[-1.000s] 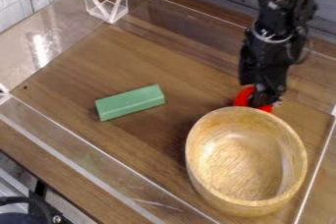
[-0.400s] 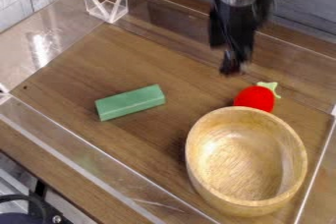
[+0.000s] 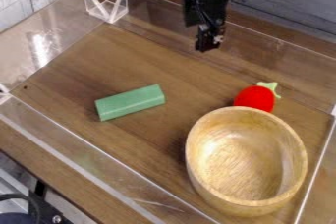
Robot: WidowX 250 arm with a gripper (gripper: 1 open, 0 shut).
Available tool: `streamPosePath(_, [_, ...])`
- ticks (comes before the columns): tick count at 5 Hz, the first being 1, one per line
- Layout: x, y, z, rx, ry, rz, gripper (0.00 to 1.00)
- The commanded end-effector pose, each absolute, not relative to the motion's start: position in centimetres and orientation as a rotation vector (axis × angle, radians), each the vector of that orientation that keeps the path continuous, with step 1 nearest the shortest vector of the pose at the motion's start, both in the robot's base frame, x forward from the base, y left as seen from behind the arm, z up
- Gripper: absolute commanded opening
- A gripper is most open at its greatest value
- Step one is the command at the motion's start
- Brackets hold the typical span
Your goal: Move the red object to the right side of the table
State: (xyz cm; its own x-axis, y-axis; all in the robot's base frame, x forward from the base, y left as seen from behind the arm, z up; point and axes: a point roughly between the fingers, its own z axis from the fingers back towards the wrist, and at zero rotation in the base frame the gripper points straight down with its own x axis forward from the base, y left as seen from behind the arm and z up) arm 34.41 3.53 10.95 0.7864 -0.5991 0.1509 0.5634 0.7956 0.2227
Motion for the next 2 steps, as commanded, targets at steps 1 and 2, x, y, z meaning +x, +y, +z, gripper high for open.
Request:
streamPosePath(1, [35.3,4.54,14.63,0.216,-0.325,-0.62,1.0])
streamPosePath(2, [35.95,4.71,14.25,0.214,-0.34,-0.66,1.0])
